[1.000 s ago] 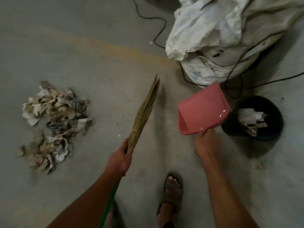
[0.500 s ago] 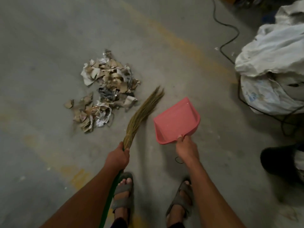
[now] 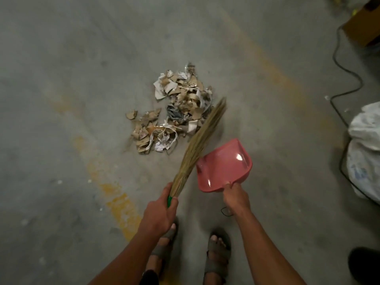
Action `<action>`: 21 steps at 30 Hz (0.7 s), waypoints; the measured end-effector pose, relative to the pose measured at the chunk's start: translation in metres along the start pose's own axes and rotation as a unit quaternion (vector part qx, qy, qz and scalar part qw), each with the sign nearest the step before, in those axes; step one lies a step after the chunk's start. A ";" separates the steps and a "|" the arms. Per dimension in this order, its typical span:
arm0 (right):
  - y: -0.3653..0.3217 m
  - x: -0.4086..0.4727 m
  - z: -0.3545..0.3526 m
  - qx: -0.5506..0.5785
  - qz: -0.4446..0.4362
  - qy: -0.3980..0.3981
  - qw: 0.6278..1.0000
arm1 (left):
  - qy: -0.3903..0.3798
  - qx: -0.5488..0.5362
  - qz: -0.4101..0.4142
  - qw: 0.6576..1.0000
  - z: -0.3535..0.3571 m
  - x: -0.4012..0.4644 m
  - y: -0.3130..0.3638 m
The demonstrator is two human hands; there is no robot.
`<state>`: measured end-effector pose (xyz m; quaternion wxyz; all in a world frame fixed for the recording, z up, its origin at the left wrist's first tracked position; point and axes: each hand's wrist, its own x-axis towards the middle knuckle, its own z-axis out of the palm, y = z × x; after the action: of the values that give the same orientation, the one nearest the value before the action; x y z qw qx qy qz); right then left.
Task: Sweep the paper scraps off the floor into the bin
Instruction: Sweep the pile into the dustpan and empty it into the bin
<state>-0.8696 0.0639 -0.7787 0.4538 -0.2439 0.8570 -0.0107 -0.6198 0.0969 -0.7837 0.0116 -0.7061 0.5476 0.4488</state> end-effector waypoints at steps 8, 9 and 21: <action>-0.004 0.034 0.020 0.011 -0.036 -0.071 0.997 | 0.081 -0.096 -0.056 0.991 -0.020 0.022 0.014; -0.005 0.039 0.027 0.021 -0.036 -0.088 0.995 | 0.092 -0.104 -0.072 0.988 -0.023 0.030 0.011; -0.027 0.061 0.097 0.025 -0.019 -0.186 0.982 | 0.188 -0.140 -0.219 0.947 -0.055 0.102 -0.067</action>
<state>-0.8114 0.0336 -0.8757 0.6109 -0.2463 0.7524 0.0053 -0.5335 0.0173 -0.8485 -0.0925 -0.8746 0.3033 0.3667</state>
